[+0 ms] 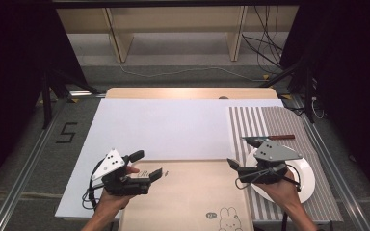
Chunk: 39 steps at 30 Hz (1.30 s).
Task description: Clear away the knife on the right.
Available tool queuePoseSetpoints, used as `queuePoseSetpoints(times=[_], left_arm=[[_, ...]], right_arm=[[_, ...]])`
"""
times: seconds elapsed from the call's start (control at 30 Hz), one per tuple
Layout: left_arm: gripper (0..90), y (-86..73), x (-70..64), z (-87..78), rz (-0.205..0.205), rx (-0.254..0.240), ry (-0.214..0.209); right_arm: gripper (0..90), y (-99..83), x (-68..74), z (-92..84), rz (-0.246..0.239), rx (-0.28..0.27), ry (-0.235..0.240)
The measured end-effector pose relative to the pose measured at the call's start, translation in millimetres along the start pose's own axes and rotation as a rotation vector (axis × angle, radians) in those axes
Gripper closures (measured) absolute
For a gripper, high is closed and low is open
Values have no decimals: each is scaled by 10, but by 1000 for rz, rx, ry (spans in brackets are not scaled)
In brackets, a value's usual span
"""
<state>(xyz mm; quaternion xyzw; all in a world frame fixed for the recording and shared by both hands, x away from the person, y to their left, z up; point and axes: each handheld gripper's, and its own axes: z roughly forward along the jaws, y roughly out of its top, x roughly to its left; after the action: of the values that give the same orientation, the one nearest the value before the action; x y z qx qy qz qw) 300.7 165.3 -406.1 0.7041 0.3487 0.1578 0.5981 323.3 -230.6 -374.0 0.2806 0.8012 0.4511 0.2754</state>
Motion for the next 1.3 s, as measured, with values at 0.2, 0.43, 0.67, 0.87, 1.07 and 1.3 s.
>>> queuePoseSetpoints(times=[0.2,0.43,0.67,0.87,1.07,1.3], left_arm=[[103,-4,8,0,-6,-2,4],[103,-6,9,10,-9,0,5],[103,-5,25,2,-10,-2,11],[102,-6,20,9,-8,-1,9],[103,-7,22,9,-10,-1,9],[103,-6,20,14,-9,0,9]], right_arm=[[202,5,-229,90,-13,67,24],[200,34,-409,157,-10,134,-1],[199,78,-704,296,18,209,-19],[198,86,-944,399,86,262,-21],[198,-45,-1281,548,148,368,-71],[200,-228,-1484,630,202,448,-101]])
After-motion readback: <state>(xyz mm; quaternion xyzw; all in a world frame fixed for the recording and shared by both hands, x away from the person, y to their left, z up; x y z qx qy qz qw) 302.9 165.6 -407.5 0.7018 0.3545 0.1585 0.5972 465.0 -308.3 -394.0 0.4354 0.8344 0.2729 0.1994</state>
